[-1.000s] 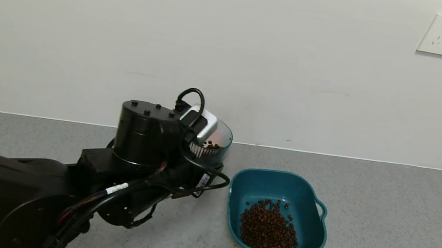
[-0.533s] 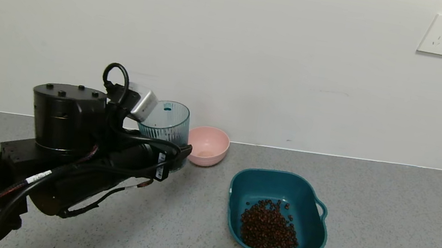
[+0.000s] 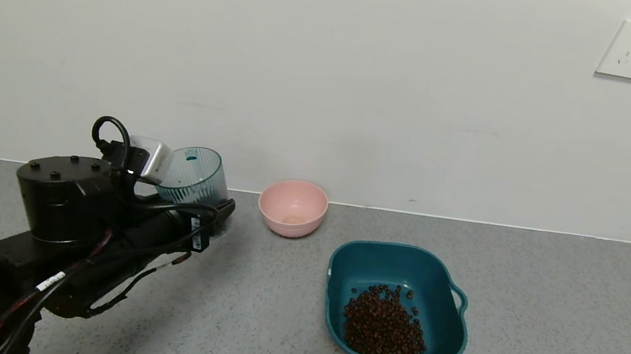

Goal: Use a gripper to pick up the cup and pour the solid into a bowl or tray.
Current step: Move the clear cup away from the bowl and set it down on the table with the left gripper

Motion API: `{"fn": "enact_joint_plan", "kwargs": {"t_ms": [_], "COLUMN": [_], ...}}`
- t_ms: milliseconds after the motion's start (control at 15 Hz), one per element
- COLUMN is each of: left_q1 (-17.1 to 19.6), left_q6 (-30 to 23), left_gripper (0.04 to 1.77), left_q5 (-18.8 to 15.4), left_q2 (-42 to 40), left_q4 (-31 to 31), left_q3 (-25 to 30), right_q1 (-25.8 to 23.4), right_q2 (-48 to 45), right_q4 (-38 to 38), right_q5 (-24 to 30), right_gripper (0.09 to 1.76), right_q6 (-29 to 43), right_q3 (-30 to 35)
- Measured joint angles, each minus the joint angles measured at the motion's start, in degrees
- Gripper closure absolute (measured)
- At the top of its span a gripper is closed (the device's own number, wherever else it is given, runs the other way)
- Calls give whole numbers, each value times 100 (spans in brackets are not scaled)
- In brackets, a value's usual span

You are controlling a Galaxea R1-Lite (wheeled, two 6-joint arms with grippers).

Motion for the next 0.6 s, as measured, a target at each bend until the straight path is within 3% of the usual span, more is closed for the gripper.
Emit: {"fn": "enact_joint_plan", "kwargs": {"t_ms": [333,600], "left_q1": [358,441], "left_q6": [-127,-174], "left_gripper": [52,52], "left_q5": [13,50], "left_q2": [1083,1954], "left_q4": [-1584,-2122], "left_q3": [302,313], "right_q1": [0,0], "right_q2": [0,0], "right_q4": [-2,-2], "right_q5": [0,-1], "right_gripper": [14,14], "right_q6": [2,0], "right_q3": [0,0]}}
